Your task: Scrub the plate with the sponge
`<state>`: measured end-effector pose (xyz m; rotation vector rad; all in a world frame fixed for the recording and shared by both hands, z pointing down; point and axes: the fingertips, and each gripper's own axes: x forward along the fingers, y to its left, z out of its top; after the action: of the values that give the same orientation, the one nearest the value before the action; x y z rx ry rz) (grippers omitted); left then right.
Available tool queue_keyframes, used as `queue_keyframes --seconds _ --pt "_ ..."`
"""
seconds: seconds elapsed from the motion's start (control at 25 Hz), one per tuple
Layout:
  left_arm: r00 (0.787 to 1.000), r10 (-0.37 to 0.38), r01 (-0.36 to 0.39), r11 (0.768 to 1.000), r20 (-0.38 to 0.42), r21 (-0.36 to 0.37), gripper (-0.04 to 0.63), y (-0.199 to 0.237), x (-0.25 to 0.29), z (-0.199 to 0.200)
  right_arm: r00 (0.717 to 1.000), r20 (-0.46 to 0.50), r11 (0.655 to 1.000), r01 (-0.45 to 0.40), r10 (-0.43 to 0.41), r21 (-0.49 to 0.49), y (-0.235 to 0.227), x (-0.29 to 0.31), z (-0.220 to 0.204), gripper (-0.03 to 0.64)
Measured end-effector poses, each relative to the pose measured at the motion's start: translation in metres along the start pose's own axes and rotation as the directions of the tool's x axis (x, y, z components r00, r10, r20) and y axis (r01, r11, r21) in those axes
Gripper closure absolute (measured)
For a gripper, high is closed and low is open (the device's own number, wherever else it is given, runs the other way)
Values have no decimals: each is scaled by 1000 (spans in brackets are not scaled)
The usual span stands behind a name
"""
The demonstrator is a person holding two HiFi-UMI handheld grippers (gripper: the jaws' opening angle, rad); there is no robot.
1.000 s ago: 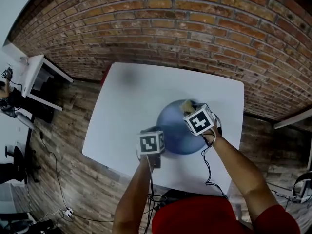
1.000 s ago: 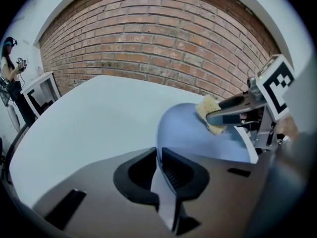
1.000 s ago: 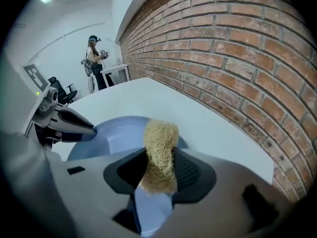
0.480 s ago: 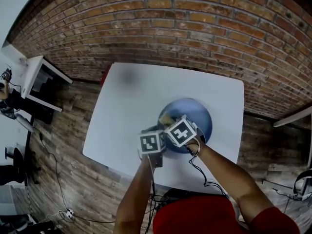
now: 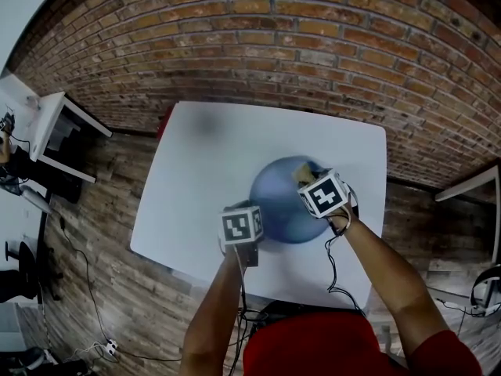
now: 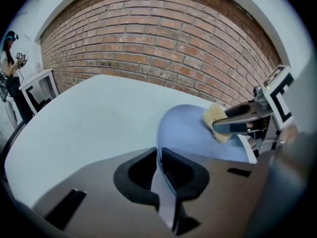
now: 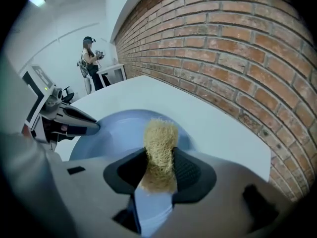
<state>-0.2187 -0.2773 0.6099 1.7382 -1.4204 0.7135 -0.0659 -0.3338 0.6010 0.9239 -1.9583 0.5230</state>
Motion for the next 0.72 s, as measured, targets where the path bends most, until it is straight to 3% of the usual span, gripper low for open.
queue_keyframes --seconds 0.12,0.36,0.52,0.72 --pt "1000 -3 3 1000 -2 0 554 0 0 0 999 19 1000 -31 31 6 18 -3 3 456" --pt "1000 -7 7 1000 -6 -8 554 1 2 -1 979 39 979 -197 198 -46 108 3 12 456" --pt "1000 -9 9 1000 1 -9 554 0 2 1 981 35 980 -189 191 -66 119 9 10 456" --pt "1000 -8 8 1000 0 -4 555 1 2 0 988 29 987 -150 152 -57 92 4 2 456"
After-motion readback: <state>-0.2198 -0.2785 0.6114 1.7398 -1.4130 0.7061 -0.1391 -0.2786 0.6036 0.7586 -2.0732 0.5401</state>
